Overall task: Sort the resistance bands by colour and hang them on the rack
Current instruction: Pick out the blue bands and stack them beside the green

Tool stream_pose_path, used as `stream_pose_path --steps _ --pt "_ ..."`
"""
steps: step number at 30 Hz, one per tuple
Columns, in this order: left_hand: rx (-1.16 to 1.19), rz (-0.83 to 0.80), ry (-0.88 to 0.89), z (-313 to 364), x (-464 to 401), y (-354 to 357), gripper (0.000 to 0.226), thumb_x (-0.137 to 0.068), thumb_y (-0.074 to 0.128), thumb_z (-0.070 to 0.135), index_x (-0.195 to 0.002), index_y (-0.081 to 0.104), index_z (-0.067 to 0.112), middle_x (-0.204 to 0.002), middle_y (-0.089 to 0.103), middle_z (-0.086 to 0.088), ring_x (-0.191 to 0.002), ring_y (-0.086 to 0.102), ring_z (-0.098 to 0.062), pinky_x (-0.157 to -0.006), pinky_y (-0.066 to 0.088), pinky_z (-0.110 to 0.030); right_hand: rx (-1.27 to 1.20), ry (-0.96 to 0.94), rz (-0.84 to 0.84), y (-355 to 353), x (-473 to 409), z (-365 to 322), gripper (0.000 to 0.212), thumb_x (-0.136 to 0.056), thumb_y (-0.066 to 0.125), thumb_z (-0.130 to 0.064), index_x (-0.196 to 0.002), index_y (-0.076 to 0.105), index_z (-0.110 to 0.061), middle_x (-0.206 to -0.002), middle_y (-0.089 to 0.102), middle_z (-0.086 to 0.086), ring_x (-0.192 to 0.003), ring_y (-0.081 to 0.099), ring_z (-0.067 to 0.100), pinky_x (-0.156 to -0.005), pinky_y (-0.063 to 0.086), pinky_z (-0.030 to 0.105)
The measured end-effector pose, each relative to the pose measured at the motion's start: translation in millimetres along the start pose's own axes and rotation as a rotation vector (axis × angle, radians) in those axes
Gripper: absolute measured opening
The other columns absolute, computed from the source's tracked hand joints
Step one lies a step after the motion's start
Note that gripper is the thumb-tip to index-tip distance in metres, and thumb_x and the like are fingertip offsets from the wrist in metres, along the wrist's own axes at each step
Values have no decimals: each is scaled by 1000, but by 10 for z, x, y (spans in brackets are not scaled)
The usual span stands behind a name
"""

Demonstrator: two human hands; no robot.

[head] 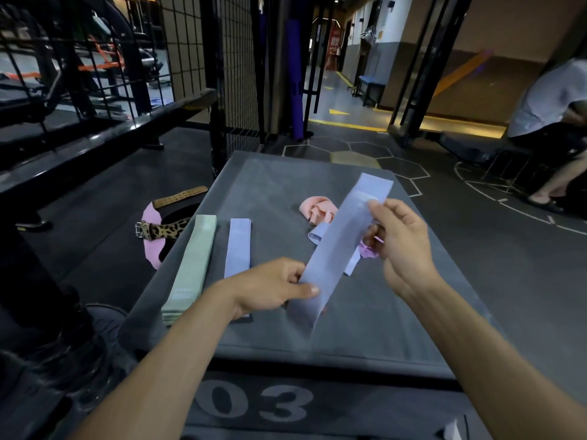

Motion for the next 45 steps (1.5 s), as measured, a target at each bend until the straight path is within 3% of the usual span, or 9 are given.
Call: stream_pose_path --steps 6,10,15,18,22,33,36,41,45 --pt "8 57 -57 -87 90 -122 19 -103 58 20 -107 70 5 -92 73 -7 -81 66 -19 -75 59 -40 -76 235 147 -454 -210 357 14 -97 63 -15 -83 60 -15 -68 56 5 -53 51 14 -52 47 27" --pt "-52 152 42 68 200 -240 19 -103 57 19 -107 68 4 -86 67 -6 -78 60 -15 -64 54 -28 192 427 112 -599 -196 569 8 -92 66 -16 -86 66 -9 -63 67 3 -47 52 13 -53 39 26" --pt "-39 33 96 253 274 -131 17 -103 57 21 -92 68 16 -79 57 -4 -69 52 -16 -58 49 -27 835 357 -191 -506 -78 587 28 -92 69 -34 -83 69 -7 -84 76 10 -52 53 15 -46 37 22" --pt "-150 -8 65 248 247 -75 19 -102 60 25 -86 68 19 -75 46 -5 -66 44 -18 -50 45 -25 589 193 -500 -37 88 426 19 -100 60 -26 -100 72 -11 -104 77 4 -86 70 12 -78 53 28" --pt "-170 20 63 272 226 -130 19 -100 63 28 -90 69 13 -71 39 -1 -65 42 -15 -50 44 -24 416 160 -873 425 372 350 26 -103 54 -20 -121 69 -10 -121 73 0 -124 62 14 -109 44 30" --pt "69 505 308 372 307 -580 18 -86 78 16 -103 72 16 -80 70 0 -75 60 -16 -65 53 -26 448 163 -822 350 378 200 16 -92 69 -6 -79 64 -13 -65 58 -13 -65 52 3 -70 44 16" --pt "-4 530 412 510 334 -541 18 -84 80 15 -100 73 15 -86 76 0 -82 68 -9 -79 52 -20 363 177 -853 435 468 145 8 -92 68 -8 -86 63 -7 -70 63 -6 -67 59 11 -67 52 21" --pt "45 611 505 658 360 -525 16 -82 80 21 -94 72 18 -78 75 4 -72 65 -8 -64 50 -19 308 -163 -656 537 397 -24 14 -93 68 -9 -97 65 4 -80 69 14 -72 66 23 -66 57 34" --pt "119 603 476 626 375 -556 33 -83 75 40 -111 70 23 -97 76 3 -91 68 -12 -80 52 -22 344 -351 -564 558 391 -159 12 -95 67 -9 -93 65 3 -79 68 22 -67 64 35 -62 55 43"
Point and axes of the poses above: each hand's wrist, its own x-axis away from the middle knuckle, its own y-axis out of the palm, z = x × y, the point moved 6 cm from there along -x, towards the middle knuckle
